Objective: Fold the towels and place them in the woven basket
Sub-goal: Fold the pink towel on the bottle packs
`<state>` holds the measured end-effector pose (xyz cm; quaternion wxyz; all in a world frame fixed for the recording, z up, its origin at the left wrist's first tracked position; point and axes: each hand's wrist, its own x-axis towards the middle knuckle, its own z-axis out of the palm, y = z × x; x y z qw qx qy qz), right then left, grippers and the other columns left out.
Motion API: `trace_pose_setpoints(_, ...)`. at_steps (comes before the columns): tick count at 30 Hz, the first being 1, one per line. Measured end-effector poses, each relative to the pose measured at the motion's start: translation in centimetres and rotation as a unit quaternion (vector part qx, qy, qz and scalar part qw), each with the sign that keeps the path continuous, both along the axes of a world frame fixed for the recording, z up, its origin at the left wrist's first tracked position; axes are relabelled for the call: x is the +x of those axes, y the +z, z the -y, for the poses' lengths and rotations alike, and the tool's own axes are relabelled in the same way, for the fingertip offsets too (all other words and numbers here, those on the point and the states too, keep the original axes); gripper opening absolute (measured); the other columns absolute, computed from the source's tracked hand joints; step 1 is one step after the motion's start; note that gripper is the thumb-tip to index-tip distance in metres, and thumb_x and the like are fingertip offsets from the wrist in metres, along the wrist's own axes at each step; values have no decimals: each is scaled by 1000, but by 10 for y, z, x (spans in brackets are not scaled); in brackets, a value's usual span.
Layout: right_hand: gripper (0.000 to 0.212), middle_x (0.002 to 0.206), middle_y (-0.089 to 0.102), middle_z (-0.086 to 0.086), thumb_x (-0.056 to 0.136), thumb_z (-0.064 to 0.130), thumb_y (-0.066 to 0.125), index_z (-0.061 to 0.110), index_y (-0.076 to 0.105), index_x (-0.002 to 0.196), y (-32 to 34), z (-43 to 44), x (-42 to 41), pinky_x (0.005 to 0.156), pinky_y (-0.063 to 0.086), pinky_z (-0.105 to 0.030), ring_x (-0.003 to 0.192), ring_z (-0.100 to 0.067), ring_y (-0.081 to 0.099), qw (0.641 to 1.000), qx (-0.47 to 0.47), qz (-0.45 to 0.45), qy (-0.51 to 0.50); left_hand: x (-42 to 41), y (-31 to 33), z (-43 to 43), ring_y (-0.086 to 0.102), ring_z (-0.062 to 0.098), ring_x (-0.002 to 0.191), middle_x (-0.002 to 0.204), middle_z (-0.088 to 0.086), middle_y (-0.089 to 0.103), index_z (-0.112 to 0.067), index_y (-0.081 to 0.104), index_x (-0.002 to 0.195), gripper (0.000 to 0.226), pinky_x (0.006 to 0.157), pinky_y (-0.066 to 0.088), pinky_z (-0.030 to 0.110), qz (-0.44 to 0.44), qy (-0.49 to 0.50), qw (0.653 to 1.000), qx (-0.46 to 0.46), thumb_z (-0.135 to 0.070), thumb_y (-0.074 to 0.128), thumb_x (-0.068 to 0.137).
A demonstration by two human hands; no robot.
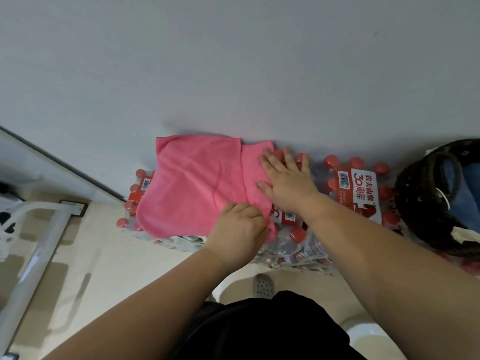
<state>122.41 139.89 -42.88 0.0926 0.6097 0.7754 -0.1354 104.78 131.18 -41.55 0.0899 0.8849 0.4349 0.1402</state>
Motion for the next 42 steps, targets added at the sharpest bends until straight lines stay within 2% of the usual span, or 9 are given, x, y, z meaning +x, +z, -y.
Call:
trace_pose_setpoints(5, 70, 166, -14, 5, 101, 58, 22, 27, -1, 159, 4, 2, -2, 117, -7, -65, 151, -28, -18, 1000, -7, -7, 2, -15, -4, 8, 54, 27, 87, 94, 1, 60, -16, 64, 78, 25, 73, 47, 39, -22, 37, 999, 3, -41, 69, 79)
trace_pose_setpoints(12, 57, 162, 24, -5, 101, 51, 31, 29, 31, 153, 15, -4, -47, 121, -1, -57, 152, -32, 5, 996, 38, -79, -18, -31, -14, 18, 49, 24, 75, 79, -1, 49, -18, 54, 79, 38, 62, 46, 36, -27, 86, 996, -18, -44, 80, 69)
trace_pose_setpoints(21, 57, 159, 30, -4, 97, 54, 37, 32, 37, 150, 22, -44, -73, 119, 4, -59, 149, -37, 8, 997, -12, -36, -61, -27, -13, 12, 52, 25, 76, 82, 0, 52, -16, 56, 82, 47, 63, 45, 37, -69, 101, 991, -51, -49, 80, 58)
trace_pose_setpoints(25, 48, 149, 44, 1, 97, 49, 39, 29, 49, 140, 22, -43, -78, 113, 17, -54, 138, -33, 26, 999, 13, -18, -45, -28, -17, 12, 52, 27, 76, 83, 2, 54, -15, 58, 83, 33, 62, 45, 37, -60, 99, 992, -46, -32, 75, 60)
trace_pose_setpoints(28, 47, 151, 42, 3, 98, 46, 41, 28, 48, 141, 18, -42, -76, 115, 12, -56, 142, -34, 21, 998, -4, -26, -48, -33, -19, 12, 54, 27, 75, 83, 2, 56, -14, 61, 83, 21, 61, 46, 37, -30, 88, 995, -35, -29, 58, 68)
trace_pose_setpoints(31, 50, 154, 38, 2, 98, 47, 41, 36, 41, 147, 17, -40, -75, 118, 7, -58, 146, -36, 16, 998, -1, -40, -54, -39, -19, 15, 55, 27, 73, 83, 3, 59, -13, 65, 84, 26, 62, 47, 36, 11, 77, 996, -37, -30, 48, 74)
trace_pose_setpoints(36, 44, 129, 58, -2, 92, 47, 53, 32, 57, 133, 17, -19, -76, 103, 26, -44, 126, -30, 40, 983, 125, -99, -95, -45, -17, 16, 55, 26, 65, 78, 1, 56, -14, 66, 82, 14, 57, 47, 34, 69, 66, 993, -67, -18, 54, 77)
trace_pose_setpoints(39, 35, 106, 67, 2, 87, 45, 60, 28, 66, 117, 14, 0, -70, 94, 37, -41, 110, -28, 52, 971, 145, -142, -129, -50, -11, 20, 54, 22, 62, 76, -1, 57, -13, 65, 81, 10, 54, 47, 32, 115, 62, 988, -86, -15, 56, 79)
trace_pose_setpoints(42, 39, 99, 68, 4, 84, 49, 65, 27, 66, 115, 17, 11, -64, 90, 41, -38, 105, -27, 55, 966, 145, -167, -136, -56, -7, 26, 52, 17, 61, 72, -3, 58, -12, 66, 79, 7, 54, 47, 33, 152, 72, 983, -71, -6, 68, 78)
